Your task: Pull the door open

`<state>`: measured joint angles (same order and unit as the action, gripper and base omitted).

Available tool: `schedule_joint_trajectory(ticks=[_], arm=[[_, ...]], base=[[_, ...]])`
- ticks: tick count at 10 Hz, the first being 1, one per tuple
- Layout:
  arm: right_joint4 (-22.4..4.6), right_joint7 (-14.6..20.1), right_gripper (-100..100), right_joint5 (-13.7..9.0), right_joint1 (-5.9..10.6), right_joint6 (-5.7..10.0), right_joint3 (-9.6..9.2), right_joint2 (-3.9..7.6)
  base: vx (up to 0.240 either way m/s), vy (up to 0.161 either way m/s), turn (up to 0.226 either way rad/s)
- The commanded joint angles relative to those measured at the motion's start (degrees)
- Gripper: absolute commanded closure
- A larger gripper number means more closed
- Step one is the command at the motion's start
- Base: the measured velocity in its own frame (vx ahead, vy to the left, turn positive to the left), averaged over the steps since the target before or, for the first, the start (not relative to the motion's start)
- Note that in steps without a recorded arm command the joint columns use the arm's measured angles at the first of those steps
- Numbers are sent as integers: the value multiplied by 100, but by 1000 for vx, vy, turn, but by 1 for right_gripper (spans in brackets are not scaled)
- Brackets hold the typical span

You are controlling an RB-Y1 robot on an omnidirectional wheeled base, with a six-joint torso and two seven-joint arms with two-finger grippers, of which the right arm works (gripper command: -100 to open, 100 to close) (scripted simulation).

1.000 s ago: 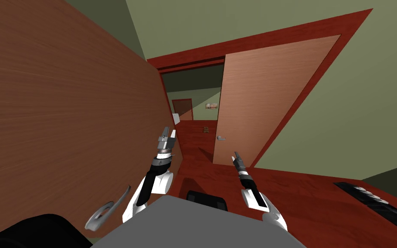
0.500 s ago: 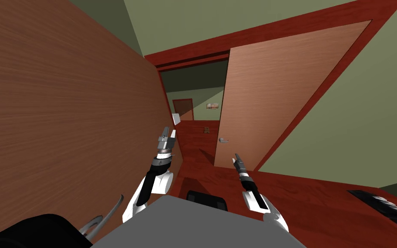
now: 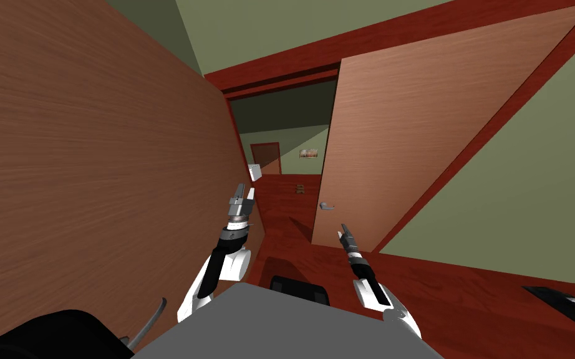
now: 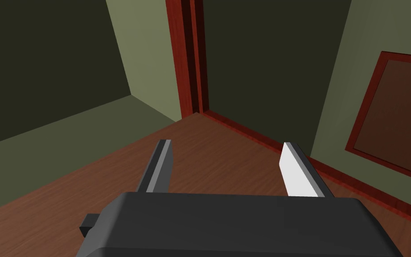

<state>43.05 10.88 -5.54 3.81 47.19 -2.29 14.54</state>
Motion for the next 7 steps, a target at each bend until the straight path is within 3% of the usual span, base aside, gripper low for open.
schedule_joint_trajectory(ticks=[1,7], arm=[[-216,22,-100,-6,88,79,-3,15],[-848,114,-100,-29,297,269,-22,91]], base=[[60,18,14],[82,13,19]])
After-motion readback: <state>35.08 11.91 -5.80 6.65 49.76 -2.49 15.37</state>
